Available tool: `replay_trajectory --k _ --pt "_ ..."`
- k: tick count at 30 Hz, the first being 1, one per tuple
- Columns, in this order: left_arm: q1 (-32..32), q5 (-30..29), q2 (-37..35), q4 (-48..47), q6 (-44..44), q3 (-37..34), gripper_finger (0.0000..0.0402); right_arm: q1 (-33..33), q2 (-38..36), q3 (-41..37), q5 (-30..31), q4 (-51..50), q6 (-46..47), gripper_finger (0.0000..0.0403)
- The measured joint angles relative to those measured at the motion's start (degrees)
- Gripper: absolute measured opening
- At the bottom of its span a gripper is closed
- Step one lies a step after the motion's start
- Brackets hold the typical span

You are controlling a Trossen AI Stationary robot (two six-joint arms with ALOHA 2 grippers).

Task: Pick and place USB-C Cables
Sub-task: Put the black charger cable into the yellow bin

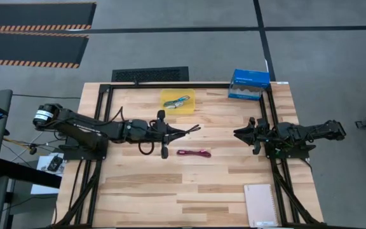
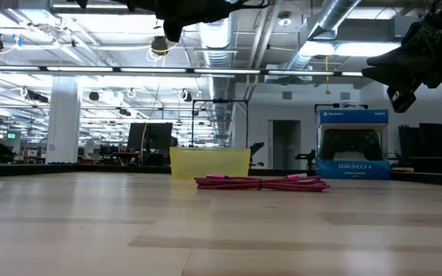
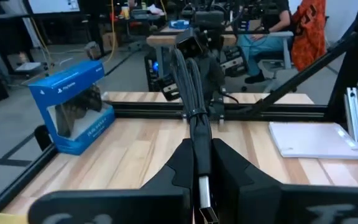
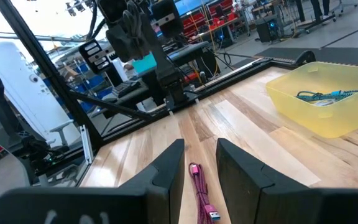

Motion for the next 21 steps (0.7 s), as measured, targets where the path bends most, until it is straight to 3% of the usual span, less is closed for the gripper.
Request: replay_trajectory --k 8,12,21 --pt "2.70 0.64 0.00 -3.95 0.46 0.00 0.0008 0.00 0.00 0.01 0.03 0.02 -0.40 0.0118" --pt "6.85 5.22 0.00 -4.11 0.19 0.00 0.0008 -0.01 0.00 0.01 0.03 0.02 -0.46 0.0118" --pt "17.53 9.04 0.00 -4.04 3.65 0.00 0.0008 -0.02 -0.01 0.01 0.03 0.01 -0.52 0.0118"
